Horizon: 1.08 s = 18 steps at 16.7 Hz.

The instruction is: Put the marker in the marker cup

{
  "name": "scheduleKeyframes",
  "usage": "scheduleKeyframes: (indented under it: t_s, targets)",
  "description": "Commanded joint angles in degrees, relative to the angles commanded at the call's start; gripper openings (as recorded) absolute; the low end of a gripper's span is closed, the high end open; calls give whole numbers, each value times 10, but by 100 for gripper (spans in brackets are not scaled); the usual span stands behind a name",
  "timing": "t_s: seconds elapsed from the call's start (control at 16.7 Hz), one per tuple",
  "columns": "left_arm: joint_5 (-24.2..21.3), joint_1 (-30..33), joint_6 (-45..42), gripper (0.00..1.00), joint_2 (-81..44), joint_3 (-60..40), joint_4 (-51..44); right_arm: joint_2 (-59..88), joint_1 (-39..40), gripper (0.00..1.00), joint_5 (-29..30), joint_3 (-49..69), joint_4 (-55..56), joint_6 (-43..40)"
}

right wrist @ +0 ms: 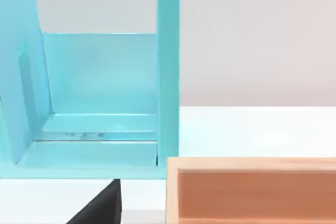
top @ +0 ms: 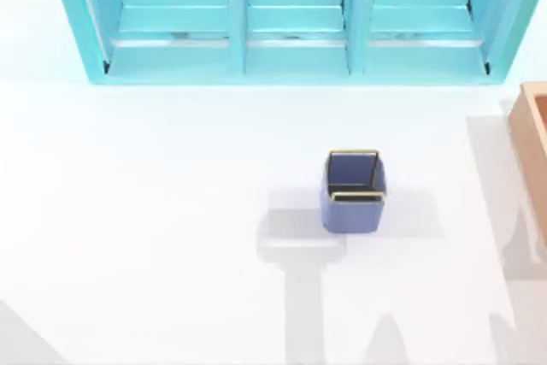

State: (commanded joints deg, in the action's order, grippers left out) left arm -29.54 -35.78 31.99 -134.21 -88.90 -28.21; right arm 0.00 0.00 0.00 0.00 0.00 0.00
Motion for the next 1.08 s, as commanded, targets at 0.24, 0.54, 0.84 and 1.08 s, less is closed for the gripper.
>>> scheduleKeyframes:
  t_s: [0.24, 0.54, 0.84, 1.08]
  targets:
    - [0, 0, 0, 0, 0, 0, 0, 0, 0, 100, 0, 0, 0, 0]
    - [0, 0, 0, 0, 0, 0, 0, 0, 0, 100, 0, 0, 0, 0]
    - [0, -48, -40, 0, 76, 7, -60, 0, 0, 100, 0, 0, 0, 0]
    - [-11, -97, -94, 0, 177, 27, -174, 0, 0, 100, 0, 0, 0, 0]
